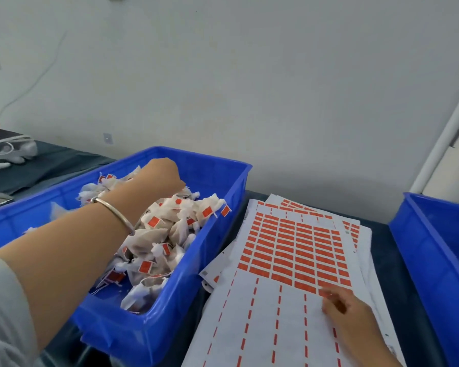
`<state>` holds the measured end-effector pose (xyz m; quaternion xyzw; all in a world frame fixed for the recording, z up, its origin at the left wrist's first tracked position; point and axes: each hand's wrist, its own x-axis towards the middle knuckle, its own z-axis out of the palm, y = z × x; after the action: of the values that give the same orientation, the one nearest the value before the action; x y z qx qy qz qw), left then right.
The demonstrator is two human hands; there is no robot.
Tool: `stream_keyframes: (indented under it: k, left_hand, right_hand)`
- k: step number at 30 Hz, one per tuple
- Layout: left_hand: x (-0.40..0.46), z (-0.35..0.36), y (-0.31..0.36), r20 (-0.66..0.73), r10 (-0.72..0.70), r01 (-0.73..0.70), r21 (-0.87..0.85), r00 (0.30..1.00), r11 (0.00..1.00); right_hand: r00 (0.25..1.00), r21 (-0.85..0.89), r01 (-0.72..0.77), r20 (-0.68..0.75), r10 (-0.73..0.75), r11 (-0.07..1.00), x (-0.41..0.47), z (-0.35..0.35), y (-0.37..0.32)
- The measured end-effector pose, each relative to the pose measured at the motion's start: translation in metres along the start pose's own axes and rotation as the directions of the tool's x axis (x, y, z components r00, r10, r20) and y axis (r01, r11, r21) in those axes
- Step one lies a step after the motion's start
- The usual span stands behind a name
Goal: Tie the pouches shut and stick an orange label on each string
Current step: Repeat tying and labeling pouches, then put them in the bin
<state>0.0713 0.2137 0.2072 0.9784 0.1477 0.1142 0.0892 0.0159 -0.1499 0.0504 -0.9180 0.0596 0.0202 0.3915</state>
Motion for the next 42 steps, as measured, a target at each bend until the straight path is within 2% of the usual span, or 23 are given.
stream_keyframes:
  k: [2, 4, 6, 8, 10, 13, 15, 17, 19, 21, 25, 28, 31, 33, 40, 42]
  left_hand:
    - [-0.008, -0.008, 0.014, -0.064, 0.027, -0.032, -0.079, 0.998, 0.996]
    - [-0.022, -0.014, 0.038, -0.116, 0.067, -0.089, -0.201, 0.991, 0.975]
    - [-0.046, -0.015, 0.066, -0.127, 0.138, -0.169, -0.29, 0.982, 0.942]
    - [-0.076, -0.005, 0.096, -0.105, 0.228, -0.25, -0.366, 0.968, 0.896]
    - [-0.112, 0.023, 0.124, -0.034, 0.33, -0.312, -0.425, 0.944, 0.85]
    - [-0.16, 0.085, 0.157, 0.193, 0.441, -0.29, -0.519, 0.877, 0.804]
    - [-0.179, 0.124, 0.172, 0.314, 0.453, -0.267, -0.489, 0.834, 0.83]
    - [-0.192, 0.154, 0.178, 0.37, 0.442, -0.29, -0.399, 0.817, 0.87]
    - [-0.199, 0.174, 0.181, 0.378, 0.47, -0.389, -0.273, 0.797, 0.88]
    - [-0.202, 0.189, 0.179, 0.387, 0.521, -0.487, -0.191, 0.761, 0.852]
    - [-0.2, 0.2, 0.172, 0.416, 0.566, -0.566, -0.139, 0.711, 0.813]
    - [-0.197, 0.2, 0.172, 0.424, 0.577, -0.586, -0.124, 0.698, 0.8]
    - [-0.196, 0.2, 0.173, 0.424, 0.571, -0.586, -0.11, 0.703, 0.803]
    - [-0.196, 0.2, 0.173, 0.413, 0.57, -0.582, -0.111, 0.71, 0.806]
    - [-0.199, 0.198, 0.171, 0.394, 0.562, -0.56, -0.134, 0.727, 0.818]
    - [-0.201, 0.198, 0.171, 0.372, 0.568, -0.553, -0.156, 0.734, 0.818]
  right_hand:
    - [1.0, -0.041, 0.004, 0.026, -0.003, 0.999, -0.005, -0.003, -0.005]
    - [0.999, -0.008, 0.046, 0.025, -0.045, 0.999, -0.014, -0.011, -0.012]
    - [0.986, 0.021, 0.167, -0.018, -0.167, 0.986, -0.027, -0.027, -0.021]
    - [0.953, -0.031, 0.294, -0.071, -0.295, 0.955, -0.044, -0.05, -0.031]
    - [0.91, -0.101, 0.386, -0.125, -0.396, 0.917, -0.063, -0.075, -0.042]
    - [0.845, -0.135, 0.441, -0.269, -0.461, 0.887, -0.08, -0.119, -0.044]
    - [0.869, -0.149, 0.342, -0.327, -0.372, 0.928, -0.075, -0.152, -0.031]
    - [0.922, -0.189, 0.131, -0.339, -0.19, 0.973, -0.059, -0.188, -0.007]
    - [0.939, -0.253, -0.078, -0.344, -0.015, 0.964, -0.039, -0.22, 0.024]
    - [0.929, -0.259, -0.243, -0.338, 0.148, 0.935, -0.017, -0.242, 0.058]
    - [0.851, -0.104, -0.458, -0.338, 0.402, 0.883, 0.017, -0.252, 0.11]
    - [0.83, -0.197, -0.526, -0.328, 0.451, 0.827, 0.037, -0.242, 0.132]
    - [0.832, -0.388, -0.548, -0.341, 0.437, 0.741, 0.052, -0.228, 0.137]
    - [0.829, -0.435, -0.555, -0.358, 0.43, 0.709, 0.058, -0.221, 0.139]
    - [0.782, -0.344, -0.61, -0.41, 0.47, 0.714, 0.048, -0.233, 0.141]
    - [0.769, -0.238, -0.617, -0.384, 0.511, 0.75, 0.042, -0.241, 0.137]
